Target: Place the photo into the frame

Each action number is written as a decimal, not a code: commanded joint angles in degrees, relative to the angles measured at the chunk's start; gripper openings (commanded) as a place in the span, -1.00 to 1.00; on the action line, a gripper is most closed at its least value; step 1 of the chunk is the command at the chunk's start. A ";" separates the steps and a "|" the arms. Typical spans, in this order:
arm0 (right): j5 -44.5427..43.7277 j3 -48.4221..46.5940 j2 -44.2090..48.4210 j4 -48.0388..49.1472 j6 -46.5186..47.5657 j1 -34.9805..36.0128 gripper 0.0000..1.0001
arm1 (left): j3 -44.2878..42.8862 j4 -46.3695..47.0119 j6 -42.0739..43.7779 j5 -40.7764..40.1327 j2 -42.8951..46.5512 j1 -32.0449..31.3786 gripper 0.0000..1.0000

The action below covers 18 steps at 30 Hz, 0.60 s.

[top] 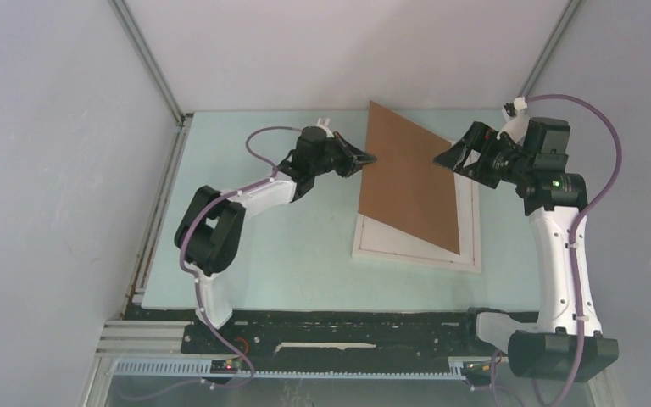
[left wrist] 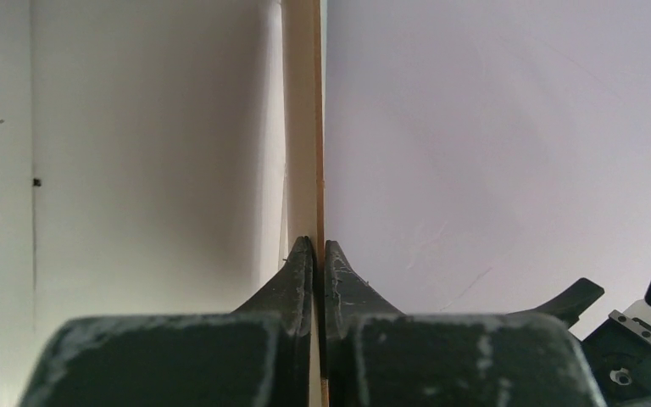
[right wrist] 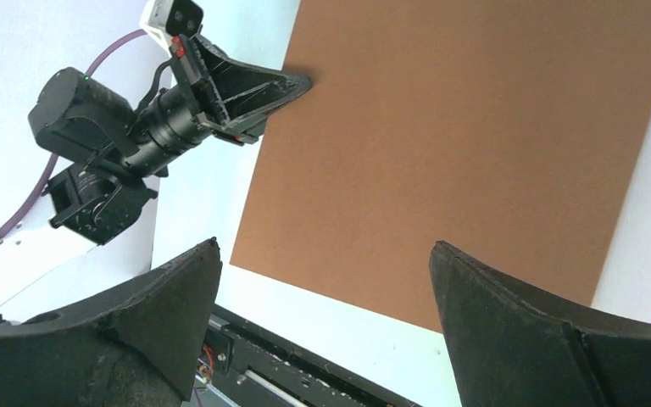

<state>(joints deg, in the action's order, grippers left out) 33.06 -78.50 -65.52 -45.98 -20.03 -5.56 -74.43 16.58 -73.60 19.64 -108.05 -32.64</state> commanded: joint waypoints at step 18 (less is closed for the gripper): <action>4.09 1.57 1.75 1.31 0.79 -1.73 0.99 | -10.99 8.42 2.28 0.19 -9.15 -3.42 -1.00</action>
<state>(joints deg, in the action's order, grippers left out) 35.90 -77.38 -65.23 -45.95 -19.84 -6.79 -80.93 19.62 -71.94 19.66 -117.25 -35.05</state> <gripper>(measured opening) 0.994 0.021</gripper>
